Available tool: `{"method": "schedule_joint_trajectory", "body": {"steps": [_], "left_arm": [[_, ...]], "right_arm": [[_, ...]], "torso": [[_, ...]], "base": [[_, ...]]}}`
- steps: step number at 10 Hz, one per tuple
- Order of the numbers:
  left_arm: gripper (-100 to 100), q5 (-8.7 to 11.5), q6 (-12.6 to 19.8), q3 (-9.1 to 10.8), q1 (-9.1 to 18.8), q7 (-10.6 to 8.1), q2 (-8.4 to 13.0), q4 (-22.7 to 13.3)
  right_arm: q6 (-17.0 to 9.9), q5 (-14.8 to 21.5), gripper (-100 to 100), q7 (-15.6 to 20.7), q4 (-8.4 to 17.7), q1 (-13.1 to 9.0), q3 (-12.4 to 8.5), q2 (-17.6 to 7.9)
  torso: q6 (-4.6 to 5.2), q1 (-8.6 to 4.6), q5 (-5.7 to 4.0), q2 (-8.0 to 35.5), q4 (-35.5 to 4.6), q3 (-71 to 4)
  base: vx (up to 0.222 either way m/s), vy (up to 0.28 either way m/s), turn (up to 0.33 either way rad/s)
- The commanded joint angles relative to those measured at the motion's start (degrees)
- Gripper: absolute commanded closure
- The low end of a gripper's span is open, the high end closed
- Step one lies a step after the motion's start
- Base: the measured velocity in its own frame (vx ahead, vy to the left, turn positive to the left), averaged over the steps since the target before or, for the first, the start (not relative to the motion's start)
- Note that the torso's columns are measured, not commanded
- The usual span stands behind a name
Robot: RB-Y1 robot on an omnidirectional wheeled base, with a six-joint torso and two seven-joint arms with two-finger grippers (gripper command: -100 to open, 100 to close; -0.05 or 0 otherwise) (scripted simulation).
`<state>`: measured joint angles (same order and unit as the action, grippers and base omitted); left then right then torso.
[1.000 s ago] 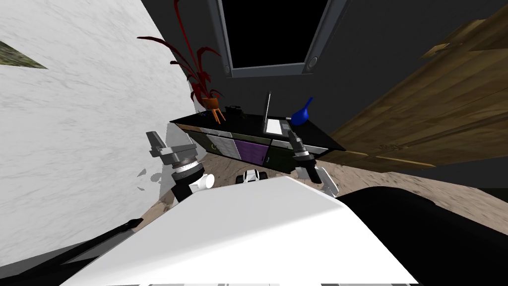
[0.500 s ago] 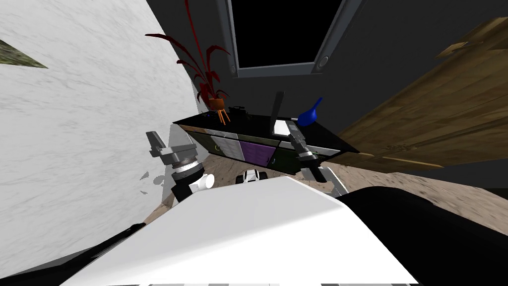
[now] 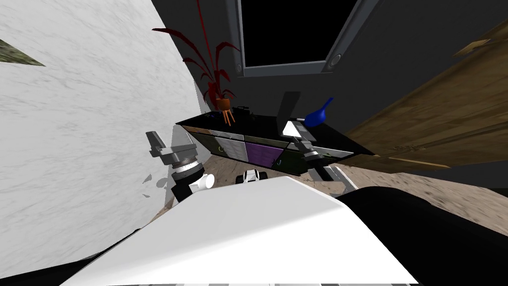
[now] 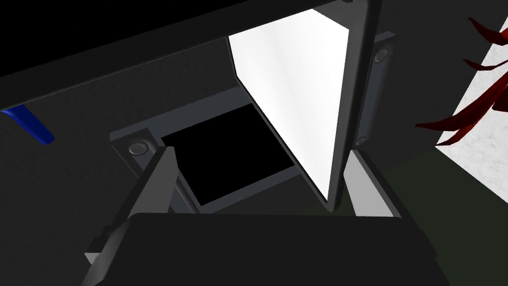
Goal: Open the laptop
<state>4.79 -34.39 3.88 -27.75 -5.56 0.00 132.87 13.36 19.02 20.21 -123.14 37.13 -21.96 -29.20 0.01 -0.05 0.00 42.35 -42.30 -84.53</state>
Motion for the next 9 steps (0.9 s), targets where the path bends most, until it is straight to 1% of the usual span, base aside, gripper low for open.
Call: {"method": "schedule_joint_trajectory", "body": {"steps": [1,4,9], "left_arm": [[0,0.0,0.0,0.00,0.0,0.00,0.0,0.0],[0,0.0,0.0,0.00,0.0,0.00,0.0,0.0],[0,0.0,0.0,0.00,0.0,0.00,0.0,0.0]], "right_arm": [[-2.9,2.4,-100,1.7,2.1,0.9,-2.1,-3.5],[-6.3,5.1,-100,3.4,4.7,2.2,-5.0,-8.2],[-11.8,9.4,-100,6.3,8.8,4.4,-9.8,-17.0]], "torso": [[-0.01,0.04,0.00,-0.1,0.0,0.0],[-0.01,0.01,0.00,-0.1,0.0,0.0],[-0.01,0.06,0.01,0.0,0.0,0.0]], "base": [[0.080,0.200,-0.008],[0.081,0.198,-0.015],[0.092,0.206,-0.012]]}}
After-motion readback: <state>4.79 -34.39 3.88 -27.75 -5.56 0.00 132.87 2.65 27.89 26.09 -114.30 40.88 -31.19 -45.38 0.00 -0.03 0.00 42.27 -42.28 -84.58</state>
